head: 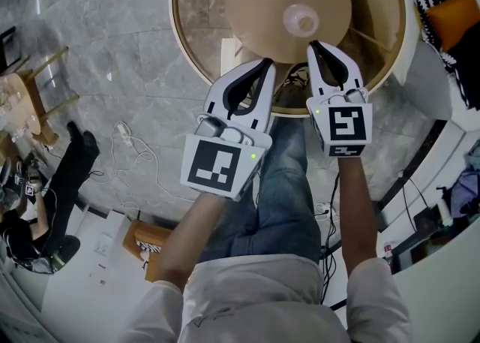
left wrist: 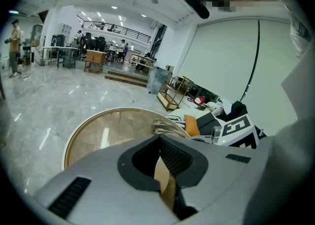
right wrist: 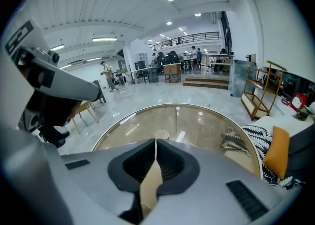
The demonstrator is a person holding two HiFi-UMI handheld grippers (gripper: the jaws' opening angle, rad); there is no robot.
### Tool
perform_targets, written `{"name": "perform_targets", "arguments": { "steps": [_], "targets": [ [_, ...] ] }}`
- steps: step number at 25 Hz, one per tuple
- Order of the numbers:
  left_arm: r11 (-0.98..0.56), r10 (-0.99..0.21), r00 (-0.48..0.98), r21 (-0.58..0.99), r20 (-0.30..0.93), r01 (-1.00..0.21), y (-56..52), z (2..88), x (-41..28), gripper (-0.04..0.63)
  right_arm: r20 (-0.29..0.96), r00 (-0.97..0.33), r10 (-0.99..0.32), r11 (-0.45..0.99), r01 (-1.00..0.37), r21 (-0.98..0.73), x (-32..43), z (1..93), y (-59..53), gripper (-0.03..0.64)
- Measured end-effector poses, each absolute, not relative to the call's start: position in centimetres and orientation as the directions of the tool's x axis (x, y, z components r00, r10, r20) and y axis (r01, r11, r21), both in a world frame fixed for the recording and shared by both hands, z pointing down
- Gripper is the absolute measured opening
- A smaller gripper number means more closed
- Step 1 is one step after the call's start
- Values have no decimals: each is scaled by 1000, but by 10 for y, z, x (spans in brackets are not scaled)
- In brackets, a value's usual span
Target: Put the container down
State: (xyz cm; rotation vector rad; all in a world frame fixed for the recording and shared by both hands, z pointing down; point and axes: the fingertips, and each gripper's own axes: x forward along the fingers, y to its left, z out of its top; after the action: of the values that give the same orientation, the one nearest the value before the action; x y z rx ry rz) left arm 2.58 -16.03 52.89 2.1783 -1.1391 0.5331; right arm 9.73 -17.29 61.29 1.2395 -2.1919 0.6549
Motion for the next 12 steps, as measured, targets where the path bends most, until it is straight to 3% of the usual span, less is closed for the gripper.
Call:
{"name": "perform_targets", "arguments": {
  "steps": [12],
  "targets": [
    [-402, -608, 536, 356, 586, -844, -170, 522, 11, 17, 630, -407, -661, 390, -904, -176, 95, 586, -175, 17]
  ]
}}
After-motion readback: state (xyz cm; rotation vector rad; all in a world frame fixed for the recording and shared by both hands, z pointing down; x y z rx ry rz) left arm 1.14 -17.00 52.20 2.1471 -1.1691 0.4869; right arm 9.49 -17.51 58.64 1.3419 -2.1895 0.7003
